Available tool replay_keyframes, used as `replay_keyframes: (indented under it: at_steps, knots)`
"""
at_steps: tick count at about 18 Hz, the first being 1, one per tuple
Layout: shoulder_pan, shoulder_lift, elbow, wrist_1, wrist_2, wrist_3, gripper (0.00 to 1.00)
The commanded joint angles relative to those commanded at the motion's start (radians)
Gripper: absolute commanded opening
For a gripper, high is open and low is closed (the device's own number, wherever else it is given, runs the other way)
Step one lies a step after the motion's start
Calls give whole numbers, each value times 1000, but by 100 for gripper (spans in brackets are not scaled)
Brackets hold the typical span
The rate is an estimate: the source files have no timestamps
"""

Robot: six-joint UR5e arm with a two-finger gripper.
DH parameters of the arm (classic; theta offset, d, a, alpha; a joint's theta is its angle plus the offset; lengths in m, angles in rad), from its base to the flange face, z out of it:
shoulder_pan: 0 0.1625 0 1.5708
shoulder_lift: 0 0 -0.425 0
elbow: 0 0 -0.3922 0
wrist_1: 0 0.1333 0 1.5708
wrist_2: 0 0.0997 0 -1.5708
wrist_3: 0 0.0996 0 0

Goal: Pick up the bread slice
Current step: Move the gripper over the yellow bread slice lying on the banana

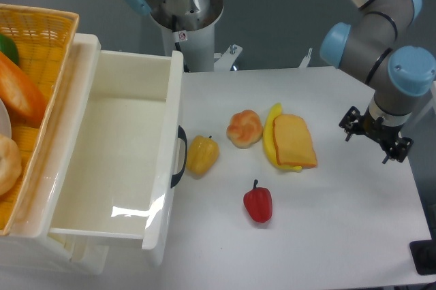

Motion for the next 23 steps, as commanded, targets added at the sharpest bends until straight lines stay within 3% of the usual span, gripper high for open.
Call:
replay_keyframes:
  at_steps: [5, 7, 10, 14, 18, 21, 23]
  knots:
    - [-6, 32, -38, -3, -2, -41, 100]
    - [-5, 78, -98, -5, -2, -84, 100]
    - [-5, 141, -202, 0, -5, -288, 100]
    - [-21, 186, -253, -3, 2, -442, 100]
    - [-61, 201, -284, -11, 0, -561, 100]
    - [-123, 177, -272, -6, 3, -757, 100]
    - [-149, 158, -267, -8, 6, -788, 100]
